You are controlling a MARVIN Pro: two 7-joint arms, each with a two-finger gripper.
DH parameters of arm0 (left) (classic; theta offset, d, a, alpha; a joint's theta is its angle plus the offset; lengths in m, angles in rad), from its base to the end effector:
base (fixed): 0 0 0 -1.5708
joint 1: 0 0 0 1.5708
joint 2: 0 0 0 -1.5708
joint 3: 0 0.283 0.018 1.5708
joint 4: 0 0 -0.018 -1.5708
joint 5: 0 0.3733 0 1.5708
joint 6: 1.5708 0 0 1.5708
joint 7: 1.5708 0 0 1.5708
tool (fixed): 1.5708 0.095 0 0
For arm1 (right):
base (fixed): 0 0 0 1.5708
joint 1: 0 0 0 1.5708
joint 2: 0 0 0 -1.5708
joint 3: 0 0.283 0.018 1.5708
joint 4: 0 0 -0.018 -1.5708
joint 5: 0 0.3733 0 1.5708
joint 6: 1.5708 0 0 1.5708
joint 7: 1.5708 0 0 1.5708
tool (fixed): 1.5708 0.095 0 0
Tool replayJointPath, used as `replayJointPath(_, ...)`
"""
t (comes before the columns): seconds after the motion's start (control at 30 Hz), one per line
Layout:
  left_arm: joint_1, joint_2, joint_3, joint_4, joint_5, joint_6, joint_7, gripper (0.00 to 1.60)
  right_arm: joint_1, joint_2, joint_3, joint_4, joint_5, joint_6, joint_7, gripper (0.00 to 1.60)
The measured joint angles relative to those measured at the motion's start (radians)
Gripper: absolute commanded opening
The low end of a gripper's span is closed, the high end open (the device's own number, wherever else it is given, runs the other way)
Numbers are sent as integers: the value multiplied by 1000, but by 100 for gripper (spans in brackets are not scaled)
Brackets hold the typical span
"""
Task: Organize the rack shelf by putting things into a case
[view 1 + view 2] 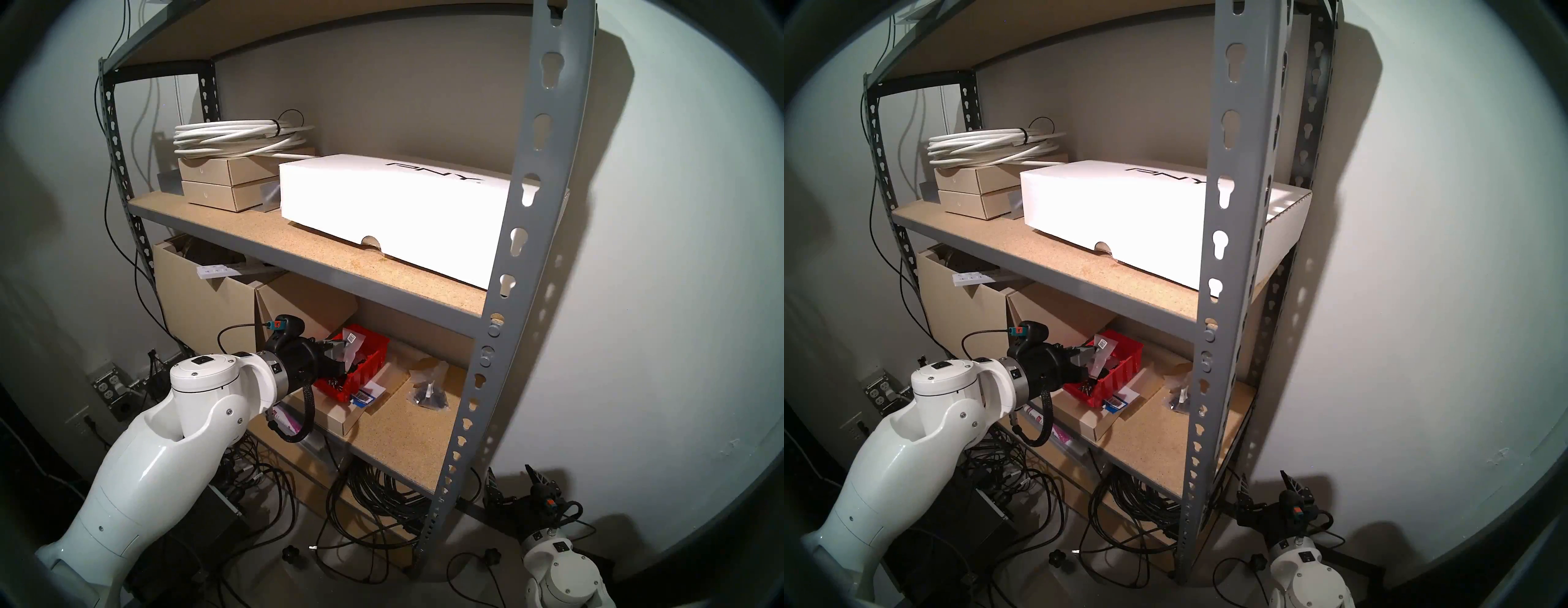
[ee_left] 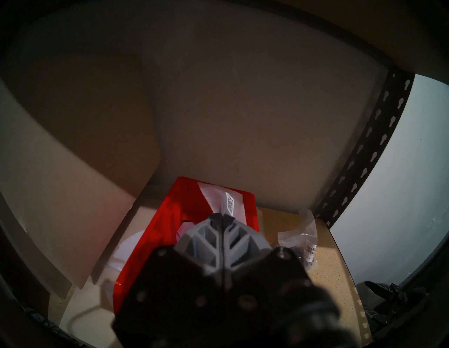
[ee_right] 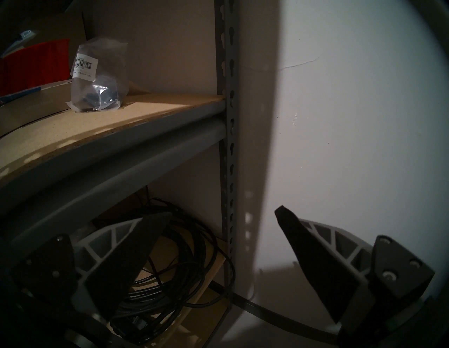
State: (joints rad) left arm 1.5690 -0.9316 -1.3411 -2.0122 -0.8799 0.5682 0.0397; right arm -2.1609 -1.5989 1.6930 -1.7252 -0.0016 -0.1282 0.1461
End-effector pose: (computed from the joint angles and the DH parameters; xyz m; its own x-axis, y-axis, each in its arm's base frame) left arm 0.4308 -0.0291 -0.1924 0.3966 0.0338 0.9174 -0.4343 -0.8735 0.2200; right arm 0.2757 -0.0386 -0.4474 0.3049 0.0086 0.9523 0.0227 -0.9997 0.0017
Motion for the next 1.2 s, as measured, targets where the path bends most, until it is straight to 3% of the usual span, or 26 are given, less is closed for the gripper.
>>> replayJointPath(0.83, -94, -37, 29, 99, -34, 35, -34, 0, 0, 0, 0, 0, 0, 0, 0, 160)
replayJointPath(0.9, -99, -39, 30, 100, -36, 42, -34, 12, 0, 0, 0, 0, 0, 0, 0, 160)
replayJointPath(0.97, -104, -41, 30, 100, -38, 48, -34, 10, 0, 0, 0, 0, 0, 0, 0, 160)
replayJointPath(1.07, -109, -44, 30, 100, -41, 55, -34, 34, 0, 0, 0, 0, 0, 0, 0, 160)
replayJointPath(1.17, -112, -47, 30, 100, -43, 59, -34, 42, 0, 0, 0, 0, 0, 0, 0, 160)
replayJointPath(1.2, -113, -48, 30, 101, -43, 59, -34, 58, 0, 0, 0, 0, 0, 0, 0, 160)
